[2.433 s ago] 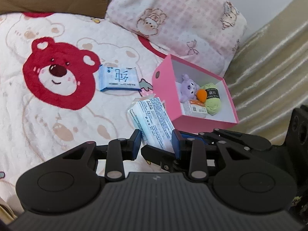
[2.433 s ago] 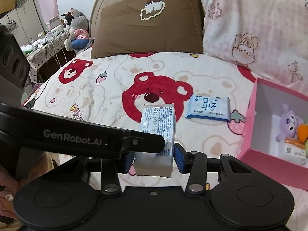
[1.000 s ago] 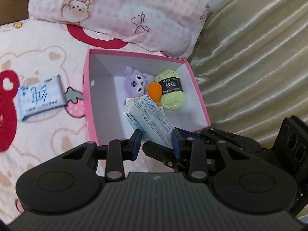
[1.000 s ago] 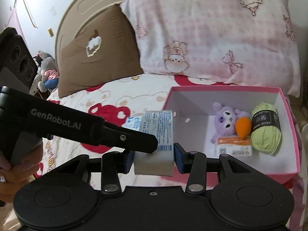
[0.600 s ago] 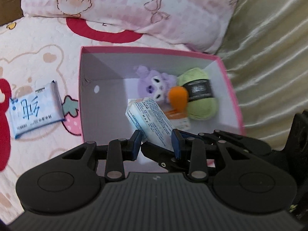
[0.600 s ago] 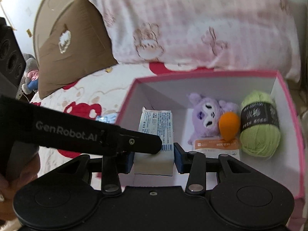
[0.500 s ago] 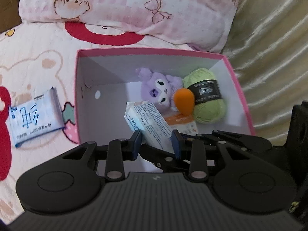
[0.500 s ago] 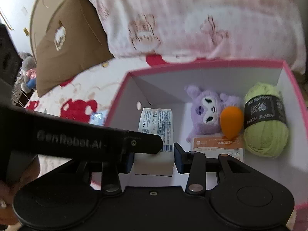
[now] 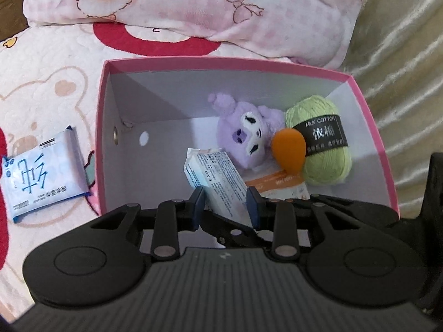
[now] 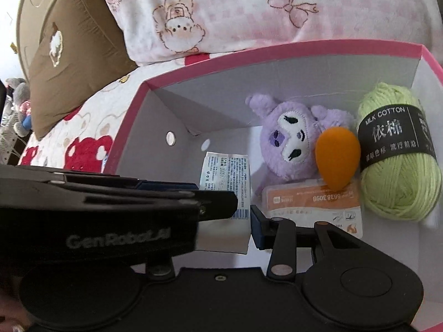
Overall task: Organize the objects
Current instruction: 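Open the left gripper and raise it out of the pink box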
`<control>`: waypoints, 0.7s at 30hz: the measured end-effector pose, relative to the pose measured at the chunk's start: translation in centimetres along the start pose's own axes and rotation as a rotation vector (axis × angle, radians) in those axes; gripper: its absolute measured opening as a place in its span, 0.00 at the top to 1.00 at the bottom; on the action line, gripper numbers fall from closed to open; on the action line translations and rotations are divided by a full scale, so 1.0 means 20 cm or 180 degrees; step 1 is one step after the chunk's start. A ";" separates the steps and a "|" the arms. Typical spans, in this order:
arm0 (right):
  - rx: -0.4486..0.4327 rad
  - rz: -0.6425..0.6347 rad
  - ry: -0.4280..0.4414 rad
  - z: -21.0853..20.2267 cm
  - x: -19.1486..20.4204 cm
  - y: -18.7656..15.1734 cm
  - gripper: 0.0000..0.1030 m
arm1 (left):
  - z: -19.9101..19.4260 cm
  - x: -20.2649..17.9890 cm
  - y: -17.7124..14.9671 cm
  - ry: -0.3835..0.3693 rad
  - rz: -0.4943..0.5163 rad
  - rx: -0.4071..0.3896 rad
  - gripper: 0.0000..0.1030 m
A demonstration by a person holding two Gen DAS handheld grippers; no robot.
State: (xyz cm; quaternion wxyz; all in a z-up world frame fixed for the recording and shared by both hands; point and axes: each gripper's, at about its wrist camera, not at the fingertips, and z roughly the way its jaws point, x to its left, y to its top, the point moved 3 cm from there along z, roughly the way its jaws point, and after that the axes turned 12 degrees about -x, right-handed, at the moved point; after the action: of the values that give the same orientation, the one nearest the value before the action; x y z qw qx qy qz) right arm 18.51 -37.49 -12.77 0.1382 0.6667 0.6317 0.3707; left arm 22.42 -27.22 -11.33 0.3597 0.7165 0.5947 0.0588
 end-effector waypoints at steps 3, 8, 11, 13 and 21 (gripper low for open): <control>0.0040 0.0057 0.0007 0.01 -0.02 0.00 0.53 | 0.03 -0.02 -0.01 0.0045 0.0125 0.0043 0.76; 0.0135 0.0025 0.0048 0.04 -0.04 -0.03 0.53 | 0.07 -0.03 -0.02 0.0126 0.0234 0.0093 0.77; 0.0101 -0.0086 -0.0015 0.03 -0.02 -0.02 0.53 | 0.08 -0.04 -0.01 0.0109 0.0209 0.0053 0.77; 0.0091 -0.0120 -0.0044 0.04 -0.01 -0.02 0.54 | 0.09 -0.05 -0.01 0.0129 0.0204 0.0038 0.77; -0.0021 -0.0039 -0.0076 -0.03 -0.02 -0.03 0.50 | 0.02 -0.01 -0.01 0.0069 0.0126 -0.0090 0.76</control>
State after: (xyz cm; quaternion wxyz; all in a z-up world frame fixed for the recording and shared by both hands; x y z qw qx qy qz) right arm 17.74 -37.95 -12.89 0.1503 0.6667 0.6328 0.3640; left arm 22.38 -27.67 -11.69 0.3621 0.7223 0.5834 0.0820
